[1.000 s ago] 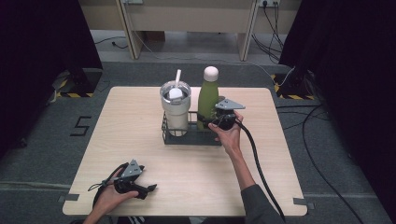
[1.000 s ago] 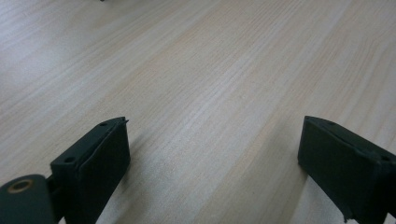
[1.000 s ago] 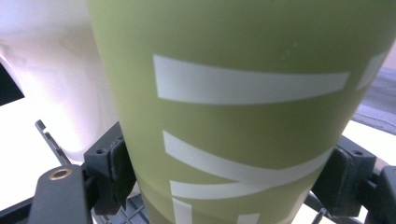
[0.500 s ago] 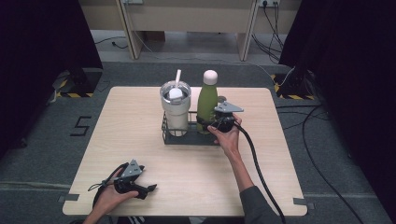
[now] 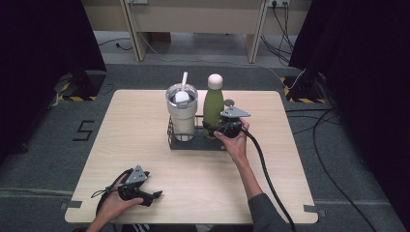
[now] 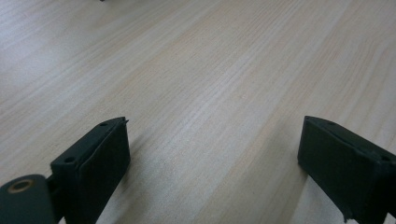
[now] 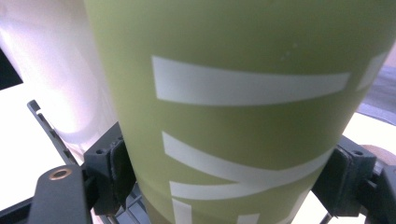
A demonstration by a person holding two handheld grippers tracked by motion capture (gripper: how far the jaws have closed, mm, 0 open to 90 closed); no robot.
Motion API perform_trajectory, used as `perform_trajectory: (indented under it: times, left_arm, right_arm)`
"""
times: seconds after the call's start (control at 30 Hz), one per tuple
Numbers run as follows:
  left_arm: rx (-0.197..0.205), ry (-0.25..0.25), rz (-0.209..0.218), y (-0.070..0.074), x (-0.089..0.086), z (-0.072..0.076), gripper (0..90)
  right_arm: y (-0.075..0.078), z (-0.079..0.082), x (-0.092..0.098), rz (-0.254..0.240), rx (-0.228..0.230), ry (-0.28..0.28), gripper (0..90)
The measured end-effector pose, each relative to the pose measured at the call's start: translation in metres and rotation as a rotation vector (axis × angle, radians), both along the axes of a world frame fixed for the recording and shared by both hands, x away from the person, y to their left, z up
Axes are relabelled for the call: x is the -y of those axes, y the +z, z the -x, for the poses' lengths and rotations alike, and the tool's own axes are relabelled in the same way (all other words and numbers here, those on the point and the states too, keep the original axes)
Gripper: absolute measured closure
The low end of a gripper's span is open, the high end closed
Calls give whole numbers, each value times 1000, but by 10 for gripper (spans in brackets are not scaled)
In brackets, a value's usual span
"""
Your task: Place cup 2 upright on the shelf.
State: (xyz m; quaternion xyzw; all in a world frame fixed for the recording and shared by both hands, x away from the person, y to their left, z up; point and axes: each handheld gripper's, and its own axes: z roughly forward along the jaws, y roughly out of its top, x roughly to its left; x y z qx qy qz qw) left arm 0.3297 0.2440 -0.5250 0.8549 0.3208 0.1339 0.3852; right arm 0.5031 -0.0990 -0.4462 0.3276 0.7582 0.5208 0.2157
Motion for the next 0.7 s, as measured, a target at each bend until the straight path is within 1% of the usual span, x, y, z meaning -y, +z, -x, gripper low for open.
perform_trajectory:
  times: [0.1,0.2,0.3,0.47,0.7]
  left_arm:
    - [0,0,0,0,0,0,86]
    - [0,0,0,0,0,0,86]
    - [0,0,0,0,0,0,86]
    - [0,0,0,0,0,0,86]
    - [0,1,2,0,0,0,86]
  right_arm:
    - [0,0,0,6,3,3,206]
    - [0,0,0,4,-3,1,206]
    - [0,0,0,2,0,1,206]
    - [0,2,-2,20,3,1,204]
    - [0,2,-3,18,2,-2,195]
